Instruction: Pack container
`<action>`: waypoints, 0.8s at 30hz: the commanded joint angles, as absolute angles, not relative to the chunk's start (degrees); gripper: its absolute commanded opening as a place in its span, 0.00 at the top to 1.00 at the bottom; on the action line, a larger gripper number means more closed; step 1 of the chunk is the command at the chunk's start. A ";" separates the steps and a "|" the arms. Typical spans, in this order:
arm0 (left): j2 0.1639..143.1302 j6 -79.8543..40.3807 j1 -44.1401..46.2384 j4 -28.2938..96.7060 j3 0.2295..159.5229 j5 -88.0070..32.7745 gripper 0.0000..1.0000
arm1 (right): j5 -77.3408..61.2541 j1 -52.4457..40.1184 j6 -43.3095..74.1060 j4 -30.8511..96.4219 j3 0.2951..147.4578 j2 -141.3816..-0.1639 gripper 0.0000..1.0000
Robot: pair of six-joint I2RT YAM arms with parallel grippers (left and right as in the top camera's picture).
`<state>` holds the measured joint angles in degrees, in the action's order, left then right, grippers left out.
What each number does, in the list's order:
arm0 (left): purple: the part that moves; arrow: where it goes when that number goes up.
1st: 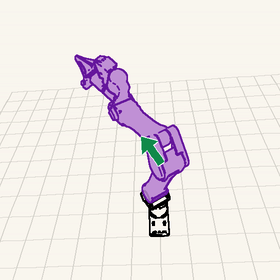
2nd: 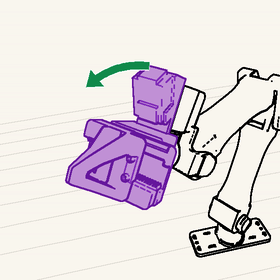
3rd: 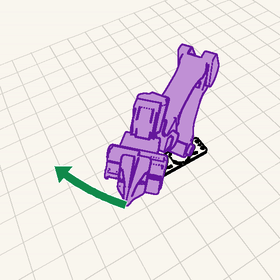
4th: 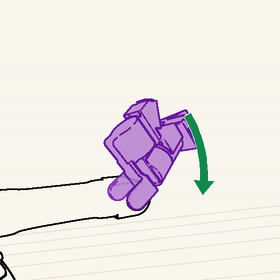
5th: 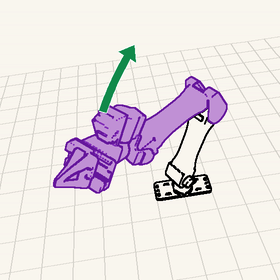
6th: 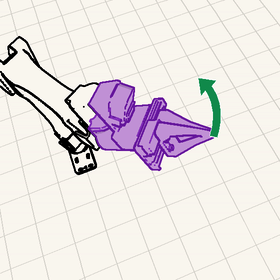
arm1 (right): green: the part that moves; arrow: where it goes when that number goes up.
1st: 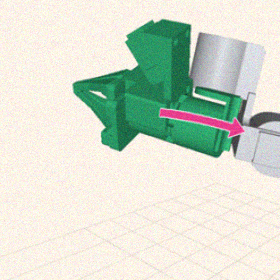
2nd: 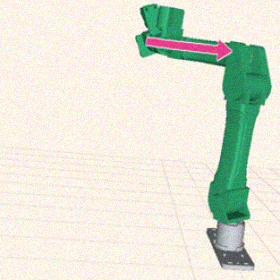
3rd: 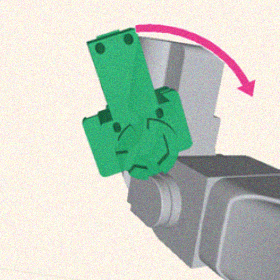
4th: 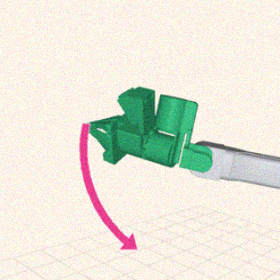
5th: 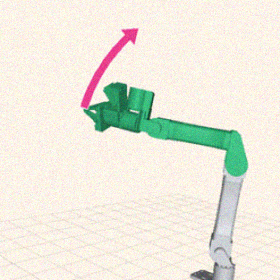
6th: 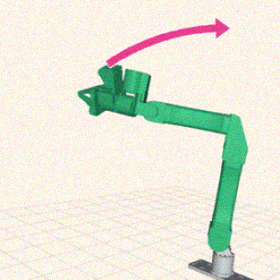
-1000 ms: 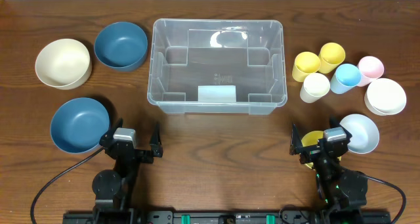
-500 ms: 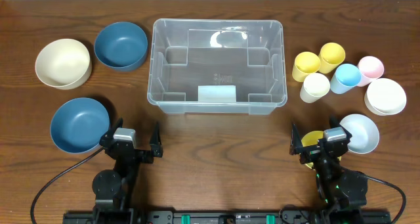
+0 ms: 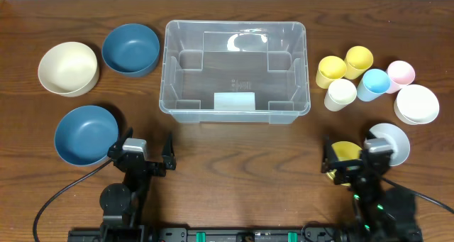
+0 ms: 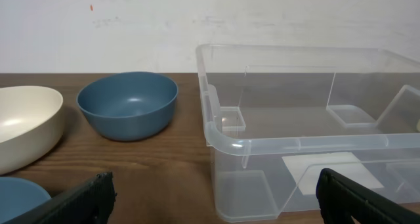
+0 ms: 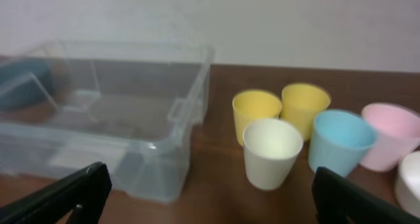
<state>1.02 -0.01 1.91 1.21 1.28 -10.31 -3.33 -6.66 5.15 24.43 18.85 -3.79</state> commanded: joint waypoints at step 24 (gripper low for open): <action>1.10 0.32 1.63 3.14 0.23 -10.94 0.02 | -2.07 -5.91 16.05 75.37 68.10 -46.87 0.01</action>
